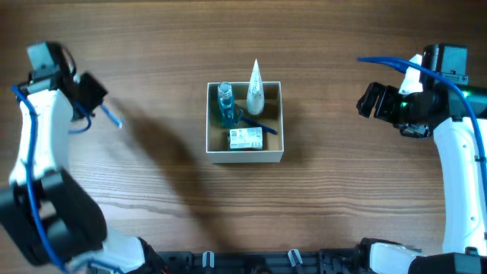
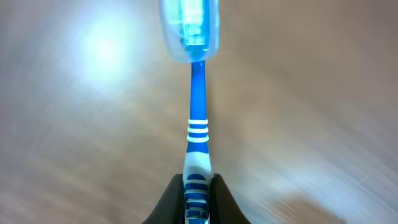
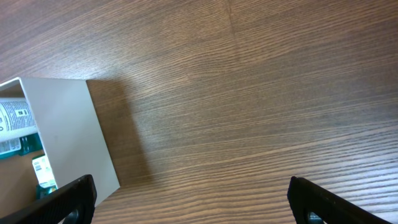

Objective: Pack container
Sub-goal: 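Grasp the blue toothbrush with the left gripper, then place the toothbrush into the box with the left gripper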

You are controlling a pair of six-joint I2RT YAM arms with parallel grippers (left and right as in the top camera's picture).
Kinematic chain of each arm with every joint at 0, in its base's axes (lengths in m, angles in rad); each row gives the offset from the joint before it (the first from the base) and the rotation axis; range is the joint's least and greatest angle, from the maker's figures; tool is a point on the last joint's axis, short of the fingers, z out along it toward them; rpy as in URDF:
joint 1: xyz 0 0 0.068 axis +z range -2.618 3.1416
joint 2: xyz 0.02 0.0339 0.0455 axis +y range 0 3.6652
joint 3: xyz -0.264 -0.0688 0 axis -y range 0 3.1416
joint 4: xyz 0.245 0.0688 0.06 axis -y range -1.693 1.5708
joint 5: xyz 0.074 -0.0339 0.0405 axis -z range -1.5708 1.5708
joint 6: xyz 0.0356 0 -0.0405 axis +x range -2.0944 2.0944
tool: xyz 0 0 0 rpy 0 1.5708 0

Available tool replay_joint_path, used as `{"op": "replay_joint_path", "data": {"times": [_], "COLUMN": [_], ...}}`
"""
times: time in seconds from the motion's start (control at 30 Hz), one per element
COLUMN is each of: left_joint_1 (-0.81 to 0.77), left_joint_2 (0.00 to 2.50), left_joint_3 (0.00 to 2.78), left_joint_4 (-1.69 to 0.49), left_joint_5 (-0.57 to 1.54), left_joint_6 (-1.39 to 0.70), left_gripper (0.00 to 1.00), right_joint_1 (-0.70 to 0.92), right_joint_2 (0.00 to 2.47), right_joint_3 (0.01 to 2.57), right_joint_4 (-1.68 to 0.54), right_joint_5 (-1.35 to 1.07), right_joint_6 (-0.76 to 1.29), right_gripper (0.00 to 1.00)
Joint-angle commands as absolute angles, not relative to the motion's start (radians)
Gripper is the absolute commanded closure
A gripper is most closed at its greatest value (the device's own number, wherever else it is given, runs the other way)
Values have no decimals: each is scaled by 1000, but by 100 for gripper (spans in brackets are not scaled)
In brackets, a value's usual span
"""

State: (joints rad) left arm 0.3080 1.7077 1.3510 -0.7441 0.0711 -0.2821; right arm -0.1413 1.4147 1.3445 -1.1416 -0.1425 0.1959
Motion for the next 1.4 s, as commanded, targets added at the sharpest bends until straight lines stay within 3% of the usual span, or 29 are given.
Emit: {"op": "replay_joint_path", "data": {"times": [0.0, 0.13, 0.3, 0.47, 0.7, 0.9, 1.0, 1.07, 1.13, 1.17, 1.3, 1.37], "left_joint_1": [123, -124, -368, -514, -579, -579, -579, -579, -579, -579, -579, -579], "left_joint_2": [1522, 1383, 1343, 1369, 1459, 1639, 1708, 1724, 1724, 1722, 1657, 1578], "left_joint_3": [1377, 1377, 1377, 1374, 1373, 1373, 1373, 1373, 1373, 1373, 1374, 1376], "left_joint_4": [-773, -775, -852, -997, -996, -924, -924, -924, -920, -918, -916, -915], "left_joint_5": [172, 171, 172, 171, 171, 172, 171, 171, 171, 171, 132, 69], "left_joint_6": [47, 158, 414, 698, 859, 867, 857, 857, 857, 857, 812, 715], "left_gripper": [95, 91, 96, 96, 96, 94, 76, 71, 52, 48, 54, 51], "right_joint_1": [-145, -145, -145, -145, -145, -145, -145, -145, -145, -145, -145, -145], "right_joint_2": [1419, 1419, 1419, 1419, 1419, 1419, 1419, 1419, 1419, 1419, 1419, 1419], "right_joint_3": [1347, 1347, 1347, 1347, 1347, 1347, 1347, 1347, 1347, 1347, 1347, 1347], "right_joint_4": [-1138, -1137, -1127, -1118, -1119, -1120, -1120, -1120, -1120, -1120, -1122, -1122], "right_joint_5": [-158, -158, -158, -158, -158, -159, -158, -158, -159, -158, -158, -159], "right_joint_6": [183, 182, 183, 183, 183, 183, 183, 183, 183, 183, 182, 171], "right_gripper": [0, 0, 0, 0, 0, 0, 0, 0, 0, 0, 0, 1]}}
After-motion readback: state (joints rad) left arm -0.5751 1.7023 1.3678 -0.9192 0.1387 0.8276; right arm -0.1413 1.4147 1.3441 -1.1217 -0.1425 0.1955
